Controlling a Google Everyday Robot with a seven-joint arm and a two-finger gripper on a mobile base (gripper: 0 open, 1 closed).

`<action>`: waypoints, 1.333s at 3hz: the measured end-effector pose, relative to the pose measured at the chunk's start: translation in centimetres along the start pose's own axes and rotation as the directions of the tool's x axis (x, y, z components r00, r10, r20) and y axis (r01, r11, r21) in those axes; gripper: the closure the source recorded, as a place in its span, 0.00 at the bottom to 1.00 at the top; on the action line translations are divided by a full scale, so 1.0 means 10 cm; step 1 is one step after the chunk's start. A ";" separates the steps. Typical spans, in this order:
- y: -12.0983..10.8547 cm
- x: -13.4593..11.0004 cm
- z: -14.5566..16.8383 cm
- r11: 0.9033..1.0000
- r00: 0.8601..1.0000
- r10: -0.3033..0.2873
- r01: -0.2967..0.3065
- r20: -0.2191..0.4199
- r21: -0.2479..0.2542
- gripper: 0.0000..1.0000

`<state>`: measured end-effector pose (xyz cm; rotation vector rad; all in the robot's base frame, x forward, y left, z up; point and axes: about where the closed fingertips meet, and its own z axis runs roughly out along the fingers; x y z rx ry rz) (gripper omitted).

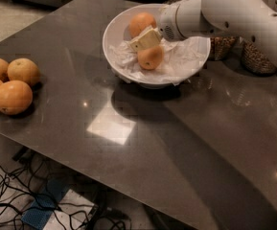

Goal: Pick orange from white bowl

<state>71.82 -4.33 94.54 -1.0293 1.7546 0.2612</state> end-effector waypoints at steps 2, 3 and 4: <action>-0.06 -0.02 0.13 1.000 1.000 -0.019 0.019 -0.007 0.020 0.18; -0.08 -0.05 0.21 0.999 0.999 -0.034 0.034 -0.015 0.037 0.17; -0.13 -0.01 0.28 0.997 0.999 -0.039 0.041 -0.029 0.067 0.16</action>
Offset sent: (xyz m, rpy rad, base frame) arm 0.0229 0.0055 -0.0014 -0.0374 -0.0319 -0.0269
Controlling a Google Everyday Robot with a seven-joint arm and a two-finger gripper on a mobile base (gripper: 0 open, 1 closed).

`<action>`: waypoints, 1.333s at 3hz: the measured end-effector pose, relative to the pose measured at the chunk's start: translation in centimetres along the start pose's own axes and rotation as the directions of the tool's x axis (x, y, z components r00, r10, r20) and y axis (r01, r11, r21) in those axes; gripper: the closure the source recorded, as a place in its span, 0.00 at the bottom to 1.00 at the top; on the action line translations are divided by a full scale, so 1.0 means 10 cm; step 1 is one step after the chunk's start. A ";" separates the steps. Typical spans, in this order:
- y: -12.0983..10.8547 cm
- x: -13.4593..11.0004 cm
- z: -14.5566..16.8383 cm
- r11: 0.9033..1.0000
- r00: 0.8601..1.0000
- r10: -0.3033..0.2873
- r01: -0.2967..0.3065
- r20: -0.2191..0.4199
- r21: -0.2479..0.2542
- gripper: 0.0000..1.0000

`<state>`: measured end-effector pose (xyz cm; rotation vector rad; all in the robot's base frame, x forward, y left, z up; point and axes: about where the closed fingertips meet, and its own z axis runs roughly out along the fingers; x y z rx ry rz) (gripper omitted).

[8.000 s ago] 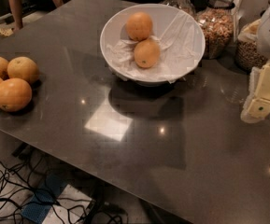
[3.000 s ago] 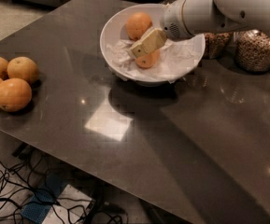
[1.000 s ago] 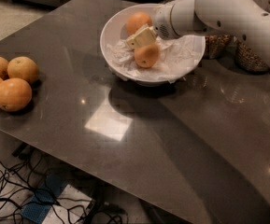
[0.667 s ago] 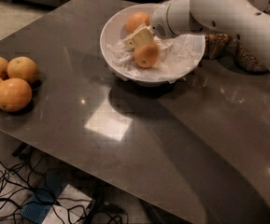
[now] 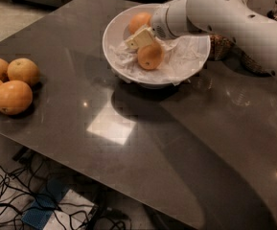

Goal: Pick orange from white bowl

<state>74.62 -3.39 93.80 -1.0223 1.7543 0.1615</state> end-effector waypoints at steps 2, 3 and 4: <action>-0.06 0.10 0.11 0.999 1.000 0.014 -0.013 -0.016 0.034 0.28; -0.06 0.12 0.14 0.999 1.000 0.026 -0.026 -0.015 0.040 0.40; -0.06 0.12 0.14 0.999 1.000 0.026 -0.025 -0.015 0.040 0.64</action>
Offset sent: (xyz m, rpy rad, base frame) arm 0.0161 -0.0076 -0.0150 -0.0023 -0.0048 -0.0654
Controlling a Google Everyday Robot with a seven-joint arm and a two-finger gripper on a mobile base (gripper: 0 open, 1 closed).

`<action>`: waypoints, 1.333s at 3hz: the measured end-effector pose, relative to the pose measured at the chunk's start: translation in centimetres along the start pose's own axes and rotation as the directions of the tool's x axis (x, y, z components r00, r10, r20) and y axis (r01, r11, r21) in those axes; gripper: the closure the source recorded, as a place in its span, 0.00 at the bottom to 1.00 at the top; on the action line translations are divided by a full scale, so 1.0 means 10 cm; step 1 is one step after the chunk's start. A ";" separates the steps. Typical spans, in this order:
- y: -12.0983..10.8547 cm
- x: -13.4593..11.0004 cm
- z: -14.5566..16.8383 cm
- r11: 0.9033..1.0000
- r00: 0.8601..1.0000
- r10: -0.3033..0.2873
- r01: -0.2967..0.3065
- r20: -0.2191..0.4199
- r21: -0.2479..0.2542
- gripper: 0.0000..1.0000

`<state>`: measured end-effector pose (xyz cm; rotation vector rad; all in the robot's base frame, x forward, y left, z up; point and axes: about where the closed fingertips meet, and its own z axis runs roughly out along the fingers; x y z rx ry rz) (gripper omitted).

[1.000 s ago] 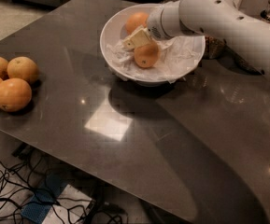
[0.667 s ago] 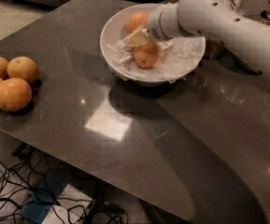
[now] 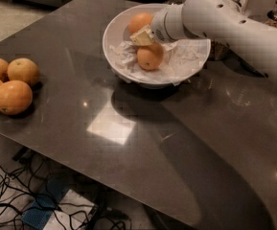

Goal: Pick orange from white bowl

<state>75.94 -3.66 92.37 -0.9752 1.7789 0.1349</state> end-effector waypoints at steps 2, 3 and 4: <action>0.00 0.00 0.00 1.000 1.000 0.000 0.000 0.000 0.000 1.00; -0.03 -0.03 -0.08 0.999 0.999 0.022 -0.021 0.033 -0.042 1.00; -0.15 -0.09 -0.32 0.995 0.993 0.036 -0.026 0.109 -0.094 1.00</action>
Offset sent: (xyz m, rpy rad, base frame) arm 0.0000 0.0000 0.0000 0.0000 0.0000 0.0000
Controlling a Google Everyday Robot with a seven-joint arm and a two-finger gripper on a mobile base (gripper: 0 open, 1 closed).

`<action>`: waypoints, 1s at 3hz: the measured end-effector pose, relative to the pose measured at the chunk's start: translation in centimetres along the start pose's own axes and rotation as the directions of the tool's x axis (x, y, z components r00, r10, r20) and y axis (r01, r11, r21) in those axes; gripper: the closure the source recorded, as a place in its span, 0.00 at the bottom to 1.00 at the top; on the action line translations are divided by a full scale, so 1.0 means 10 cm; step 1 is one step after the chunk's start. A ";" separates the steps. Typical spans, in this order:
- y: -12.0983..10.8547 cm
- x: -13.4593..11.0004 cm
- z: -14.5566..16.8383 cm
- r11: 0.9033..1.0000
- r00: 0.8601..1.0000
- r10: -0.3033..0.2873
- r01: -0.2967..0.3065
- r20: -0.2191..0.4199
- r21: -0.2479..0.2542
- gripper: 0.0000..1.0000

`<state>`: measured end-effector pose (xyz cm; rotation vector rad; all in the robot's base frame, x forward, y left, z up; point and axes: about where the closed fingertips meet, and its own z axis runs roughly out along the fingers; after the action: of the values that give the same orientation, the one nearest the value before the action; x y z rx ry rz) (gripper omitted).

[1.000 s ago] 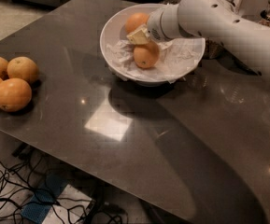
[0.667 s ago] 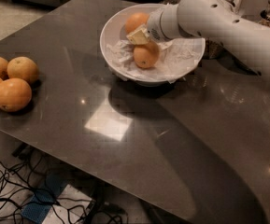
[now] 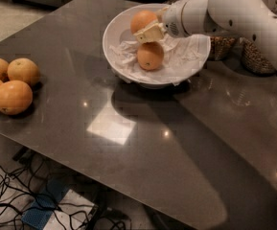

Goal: Pick orange from white bowl

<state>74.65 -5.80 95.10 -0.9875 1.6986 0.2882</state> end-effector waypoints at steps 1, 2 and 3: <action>-0.06 -0.04 -0.16 1.000 0.999 -0.014 0.014 0.034 -0.021 1.00; -0.26 -0.15 -0.52 0.989 0.989 -0.147 0.148 0.013 -0.027 1.00; -0.40 -0.11 -0.88 0.962 0.961 -0.272 0.269 -0.056 -0.055 1.00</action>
Offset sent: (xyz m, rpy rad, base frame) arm -0.0455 -0.0904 0.0704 -0.2891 -0.1255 0.2094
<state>71.65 -13.28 100.49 -1.2604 1.5946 0.1186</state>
